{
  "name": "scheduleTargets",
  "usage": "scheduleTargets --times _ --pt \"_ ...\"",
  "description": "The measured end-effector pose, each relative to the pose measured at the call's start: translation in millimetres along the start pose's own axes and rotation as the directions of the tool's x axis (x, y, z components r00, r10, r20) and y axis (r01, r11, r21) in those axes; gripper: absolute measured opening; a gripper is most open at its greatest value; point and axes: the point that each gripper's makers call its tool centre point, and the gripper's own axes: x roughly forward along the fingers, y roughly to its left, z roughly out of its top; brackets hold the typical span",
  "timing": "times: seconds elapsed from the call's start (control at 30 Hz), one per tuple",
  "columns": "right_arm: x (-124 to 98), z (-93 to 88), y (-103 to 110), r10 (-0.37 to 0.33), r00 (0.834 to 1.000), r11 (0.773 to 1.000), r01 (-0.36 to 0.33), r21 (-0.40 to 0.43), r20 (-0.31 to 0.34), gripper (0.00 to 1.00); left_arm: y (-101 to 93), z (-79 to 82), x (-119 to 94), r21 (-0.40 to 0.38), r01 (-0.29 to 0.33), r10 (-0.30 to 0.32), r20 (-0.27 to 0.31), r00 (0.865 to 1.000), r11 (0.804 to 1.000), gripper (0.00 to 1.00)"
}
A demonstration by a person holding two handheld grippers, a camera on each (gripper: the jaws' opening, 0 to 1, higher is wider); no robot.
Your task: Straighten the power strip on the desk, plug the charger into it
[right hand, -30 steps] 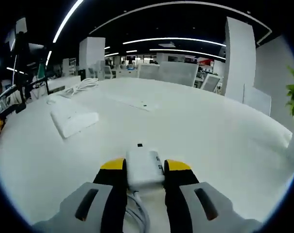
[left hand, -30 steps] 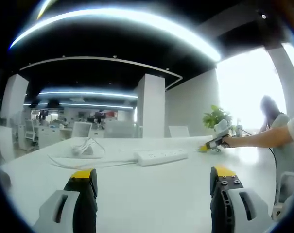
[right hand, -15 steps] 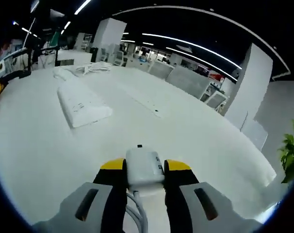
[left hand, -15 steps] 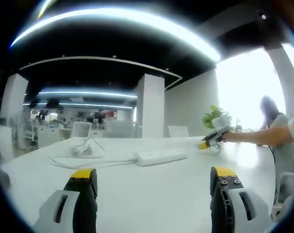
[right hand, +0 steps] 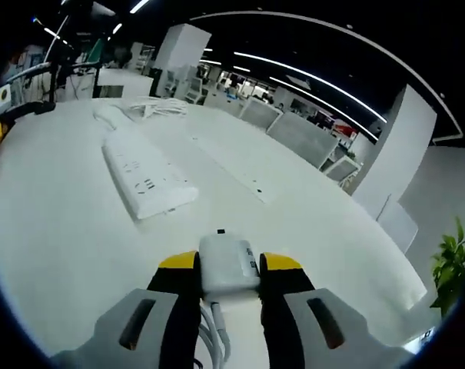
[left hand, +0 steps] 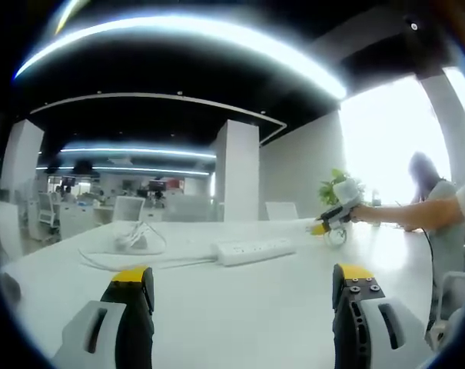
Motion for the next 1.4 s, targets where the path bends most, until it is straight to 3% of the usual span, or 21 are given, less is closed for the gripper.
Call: scheduleTargets --times 0.4,1.13,1.4 --pt "-5.7 18.9 14.1 -0.007 1.000 1.000 0.007 -0.012 0.013 0.27 2.2 -3.6 -3.1 -0.008 -0.001 0.001 -0.001 1.000 1.000 0.99" --pt "-15.2 62.8 13.7 -0.007 0.999 0.999 0.009 -0.048 0.051 0.27 4.8 -6.0 -11.3 -0.022 -0.001 0.001 0.004 1.000 1.000 0.99" --pt "-14.3 72.0 20.2 0.011 0.999 0.997 -0.009 -0.082 0.034 0.27 2.1 -4.8 -11.6 -0.023 0.003 -0.003 0.005 1.000 1.000 0.99"
